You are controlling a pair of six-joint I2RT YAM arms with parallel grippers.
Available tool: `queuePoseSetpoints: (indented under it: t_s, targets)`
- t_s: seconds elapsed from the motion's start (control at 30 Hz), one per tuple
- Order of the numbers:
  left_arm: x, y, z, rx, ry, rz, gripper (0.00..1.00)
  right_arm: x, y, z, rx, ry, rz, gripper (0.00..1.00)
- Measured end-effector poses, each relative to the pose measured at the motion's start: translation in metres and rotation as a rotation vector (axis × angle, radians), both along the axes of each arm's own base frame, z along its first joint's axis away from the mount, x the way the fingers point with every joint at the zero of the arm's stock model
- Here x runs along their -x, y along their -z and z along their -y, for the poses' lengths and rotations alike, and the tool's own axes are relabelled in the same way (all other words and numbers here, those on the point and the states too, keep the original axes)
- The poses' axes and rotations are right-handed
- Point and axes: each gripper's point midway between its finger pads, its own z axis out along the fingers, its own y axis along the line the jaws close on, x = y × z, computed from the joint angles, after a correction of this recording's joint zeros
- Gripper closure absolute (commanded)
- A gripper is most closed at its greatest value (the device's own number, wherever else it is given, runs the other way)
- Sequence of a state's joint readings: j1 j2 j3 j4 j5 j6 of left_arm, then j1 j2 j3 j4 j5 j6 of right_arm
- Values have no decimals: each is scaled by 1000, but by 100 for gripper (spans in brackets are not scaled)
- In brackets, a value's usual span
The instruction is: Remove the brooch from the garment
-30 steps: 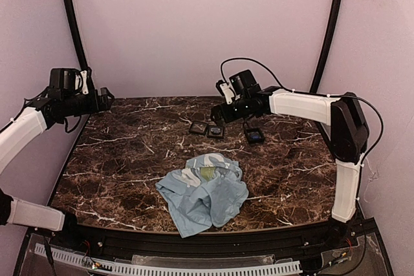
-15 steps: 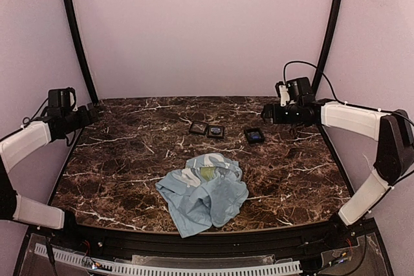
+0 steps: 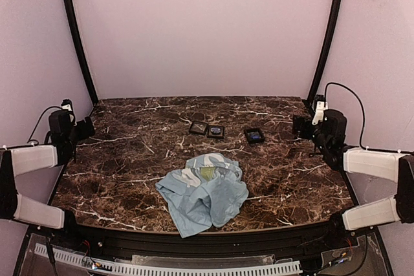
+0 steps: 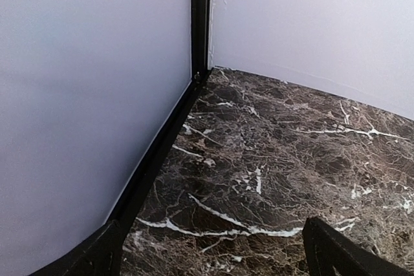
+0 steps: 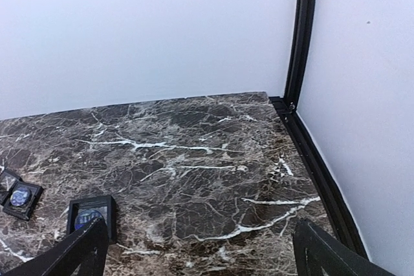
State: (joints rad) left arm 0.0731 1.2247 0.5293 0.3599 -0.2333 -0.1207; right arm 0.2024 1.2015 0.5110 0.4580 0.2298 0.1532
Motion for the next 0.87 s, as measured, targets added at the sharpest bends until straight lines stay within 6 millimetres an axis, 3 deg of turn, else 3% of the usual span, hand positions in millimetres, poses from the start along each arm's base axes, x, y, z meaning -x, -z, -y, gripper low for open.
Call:
queuePoseSetpoints:
  t_s: [0.3,0.87]
  targets:
    - [1,28,-3,-78,9,8,1,26,27,26,87,80,121,1]
    - [-3,21,-2,-101,17,64,1,31,18,32,84,111,192,1]
